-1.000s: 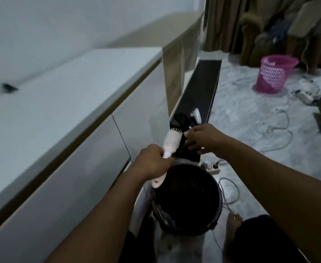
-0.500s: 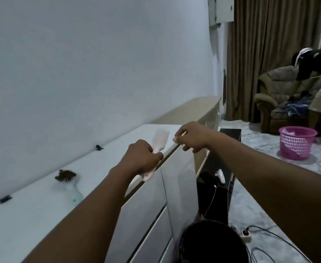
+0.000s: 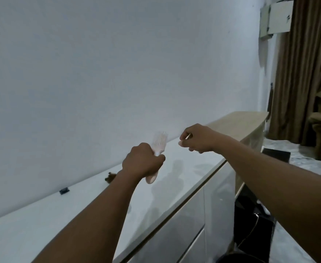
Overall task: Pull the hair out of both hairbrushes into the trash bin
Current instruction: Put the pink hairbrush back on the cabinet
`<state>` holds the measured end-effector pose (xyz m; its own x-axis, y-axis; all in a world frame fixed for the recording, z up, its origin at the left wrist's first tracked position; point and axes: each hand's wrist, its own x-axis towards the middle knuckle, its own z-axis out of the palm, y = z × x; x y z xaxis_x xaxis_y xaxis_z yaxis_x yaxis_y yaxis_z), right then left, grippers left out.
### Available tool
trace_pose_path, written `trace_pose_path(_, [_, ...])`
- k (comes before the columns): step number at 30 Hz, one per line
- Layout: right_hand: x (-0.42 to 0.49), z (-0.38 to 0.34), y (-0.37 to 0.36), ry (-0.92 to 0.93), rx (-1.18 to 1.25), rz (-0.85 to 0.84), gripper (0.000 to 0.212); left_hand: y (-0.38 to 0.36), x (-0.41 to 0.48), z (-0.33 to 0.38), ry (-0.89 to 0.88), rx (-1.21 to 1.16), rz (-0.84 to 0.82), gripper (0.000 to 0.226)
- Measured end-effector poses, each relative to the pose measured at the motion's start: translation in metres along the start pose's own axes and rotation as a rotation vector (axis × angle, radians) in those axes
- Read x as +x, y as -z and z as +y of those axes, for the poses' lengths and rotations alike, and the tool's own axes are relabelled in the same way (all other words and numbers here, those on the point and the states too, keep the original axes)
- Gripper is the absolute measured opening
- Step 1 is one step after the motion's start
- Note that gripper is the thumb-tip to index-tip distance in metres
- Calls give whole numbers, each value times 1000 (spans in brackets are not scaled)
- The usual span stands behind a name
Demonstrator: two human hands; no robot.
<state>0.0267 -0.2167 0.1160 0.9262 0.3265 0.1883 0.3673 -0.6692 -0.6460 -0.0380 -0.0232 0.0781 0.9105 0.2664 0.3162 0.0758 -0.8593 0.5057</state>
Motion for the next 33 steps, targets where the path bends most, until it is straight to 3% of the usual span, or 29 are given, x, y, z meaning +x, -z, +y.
trace_pose_path(5, [37, -9, -26, 29, -19, -46, 23, 1, 22, -29, 60, 53, 77, 34])
trace_pose_path(11, [81, -7, -67, 65, -60, -106, 25, -24, 49, -55, 97, 89, 21, 41])
trace_pose_path(19, [128, 25, -120, 12, -78, -182, 28, -67, 76, -83, 138, 237, -41, 32])
trace_pose_path(27, [151, 44, -160, -41, -33, -250, 22, -88, 86, -114, 142, 315, -56, 30])
trace_pose_path(33, [154, 40, -174, 3, -134, -254, 23, -93, 85, -116, 112, 377, -112, 32])
